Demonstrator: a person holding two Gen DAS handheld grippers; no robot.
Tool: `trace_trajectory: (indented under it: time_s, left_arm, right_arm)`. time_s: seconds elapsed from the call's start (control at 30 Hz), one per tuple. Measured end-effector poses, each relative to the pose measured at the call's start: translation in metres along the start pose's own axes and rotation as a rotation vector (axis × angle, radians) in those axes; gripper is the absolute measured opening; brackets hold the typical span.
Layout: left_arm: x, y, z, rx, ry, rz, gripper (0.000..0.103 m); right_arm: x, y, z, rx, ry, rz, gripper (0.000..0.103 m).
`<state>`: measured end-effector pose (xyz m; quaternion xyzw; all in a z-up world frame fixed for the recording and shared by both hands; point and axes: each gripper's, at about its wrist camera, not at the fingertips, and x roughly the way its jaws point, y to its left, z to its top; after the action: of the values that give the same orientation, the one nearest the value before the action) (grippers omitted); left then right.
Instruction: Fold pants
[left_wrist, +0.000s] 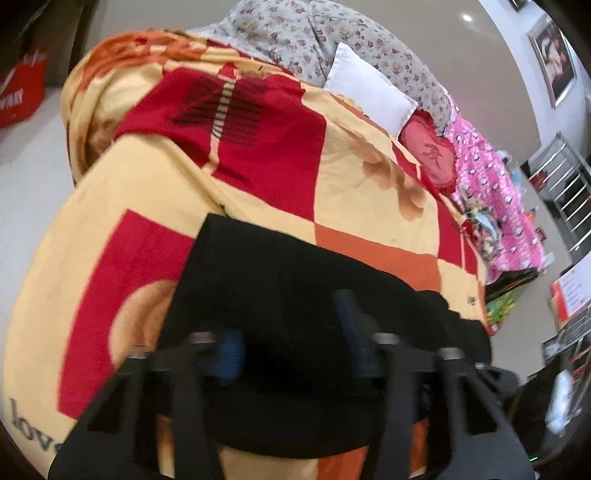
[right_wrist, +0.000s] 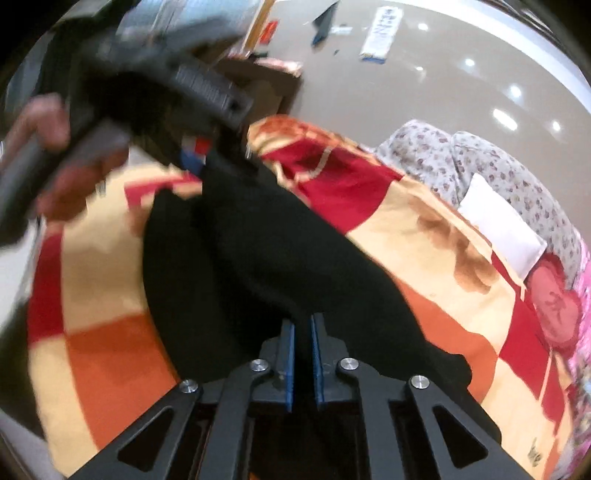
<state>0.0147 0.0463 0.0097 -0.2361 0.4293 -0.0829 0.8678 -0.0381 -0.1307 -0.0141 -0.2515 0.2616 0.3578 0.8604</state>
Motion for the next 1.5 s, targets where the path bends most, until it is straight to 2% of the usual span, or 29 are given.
trace_trajectory:
  time_s: [0.03,0.1,0.17,0.23,0.3,0.37,0.43,0.5,0.57,0.63,0.73,0.83,0.9,0.97,1.0,1.03,1.13,1.2,1.27,1.37,1.4,1.5]
  left_arm:
    - [-0.005,-0.002,-0.001,0.012,0.001,-0.008,0.022]
    - [-0.021,-0.004,-0.007,0.008,0.01,-0.044,0.022]
    - [-0.042,-0.009,-0.019,0.05,-0.007,-0.062,0.022]
    - [-0.051,-0.011,-0.033,0.11,-0.035,-0.001,0.022]
    - [-0.043,-0.006,-0.041,0.132,-0.018,0.081,0.022]
    - [-0.024,0.01,-0.045,0.085,0.026,0.166,0.022]
    - [-0.016,0.023,-0.047,0.03,0.054,0.143,0.024]
    - [-0.024,0.023,-0.045,0.014,0.049,0.136,0.026]
    - [-0.039,0.012,-0.043,0.046,0.027,0.142,0.028]
    - [-0.053,-0.001,-0.042,0.087,-0.015,0.166,0.031]
    - [-0.064,-0.02,-0.036,0.134,-0.041,0.203,0.031]
    - [-0.07,-0.028,-0.038,0.185,-0.095,0.26,0.031]
    - [-0.07,-0.025,-0.041,0.196,-0.097,0.299,0.031]
    - [-0.069,-0.018,-0.044,0.168,-0.068,0.268,0.031]
    - [-0.067,-0.015,-0.043,0.145,-0.054,0.248,0.031]
    - [-0.064,-0.015,-0.042,0.127,-0.05,0.232,0.031]
    - [-0.05,-0.034,-0.04,0.148,-0.042,0.202,0.031]
    - [-0.04,-0.05,-0.04,0.172,-0.032,0.164,0.033]
    - [-0.026,-0.07,-0.041,0.201,-0.017,0.11,0.046]
    - [-0.001,-0.099,-0.045,0.247,0.006,0.056,0.046]
    - [0.006,-0.106,-0.045,0.259,0.017,0.048,0.046]
    - [0.028,-0.124,-0.049,0.285,0.057,0.03,0.046]
  right_arm:
    - [-0.011,-0.004,0.002,0.038,-0.021,0.026,0.005]
    - [-0.028,-0.006,0.003,0.078,-0.04,0.054,0.005]
    - [-0.045,-0.003,0.0,0.115,-0.054,0.098,0.005]
    - [-0.051,0.007,-0.008,0.145,-0.039,0.146,0.005]
    - [-0.043,0.017,-0.014,0.172,-0.024,0.173,0.005]
    - [-0.02,0.029,-0.022,0.174,0.033,0.153,0.006]
    - [-0.006,0.035,-0.024,0.18,0.087,0.16,0.011]
    - [-0.02,0.031,-0.02,0.167,0.068,0.184,0.013]
    - [-0.04,0.016,-0.02,0.202,0.056,0.207,0.013]
    - [-0.061,-0.008,-0.024,0.266,0.027,0.164,0.014]
    - [-0.069,-0.048,-0.022,0.35,0.025,0.039,0.015]
    - [-0.049,-0.072,-0.015,0.403,0.066,-0.031,0.015]
    - [-0.027,-0.077,-0.013,0.408,0.111,-0.087,0.015]
    - [-0.004,-0.083,-0.02,0.437,0.189,-0.132,0.014]
    - [0.007,-0.086,-0.025,0.455,0.221,-0.126,0.015]
    - [0.011,-0.087,-0.031,0.465,0.213,-0.118,0.015]
    - [-0.014,-0.091,-0.038,0.507,0.164,-0.08,0.014]
    - [-0.042,-0.101,-0.05,0.562,0.125,-0.094,0.014]
    - [-0.08,-0.116,-0.072,0.618,0.114,-0.175,0.015]
    - [-0.13,-0.137,-0.123,0.729,0.146,-0.32,0.021]
    - [-0.142,-0.144,-0.141,0.78,0.165,-0.341,0.026]
    - [-0.164,-0.159,-0.188,0.926,0.205,-0.363,0.029]
